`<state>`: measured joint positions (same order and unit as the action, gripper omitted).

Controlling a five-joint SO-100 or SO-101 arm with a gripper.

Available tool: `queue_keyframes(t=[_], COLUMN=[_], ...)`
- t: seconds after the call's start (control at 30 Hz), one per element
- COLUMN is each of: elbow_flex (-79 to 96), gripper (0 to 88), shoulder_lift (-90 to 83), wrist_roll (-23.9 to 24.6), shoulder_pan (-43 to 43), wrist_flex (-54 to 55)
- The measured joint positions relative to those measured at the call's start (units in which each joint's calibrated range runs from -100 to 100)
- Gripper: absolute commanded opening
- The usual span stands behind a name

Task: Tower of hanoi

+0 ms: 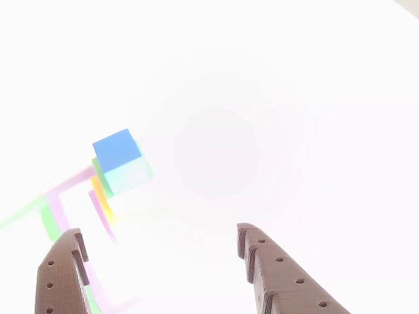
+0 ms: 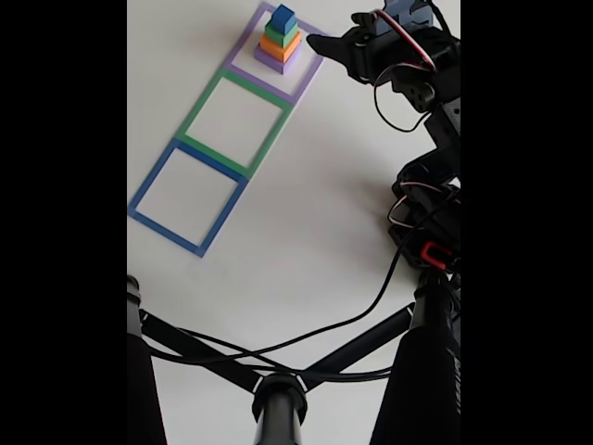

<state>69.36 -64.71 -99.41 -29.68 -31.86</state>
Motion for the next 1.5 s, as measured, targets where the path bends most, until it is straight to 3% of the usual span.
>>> queue_keyframes(t=[0.43,1.07,1.5], elbow_flex=[8.1,9.0,5.8], gripper=[27.9,29.1,28.7], shoulder_lift=[17.4,38.0,48.7], wrist_roll=[-0.4,-0.6,-0.6], shoulder_pan=[1.6,4.7,5.7], wrist_flex=[32.2,57.5,66.5])
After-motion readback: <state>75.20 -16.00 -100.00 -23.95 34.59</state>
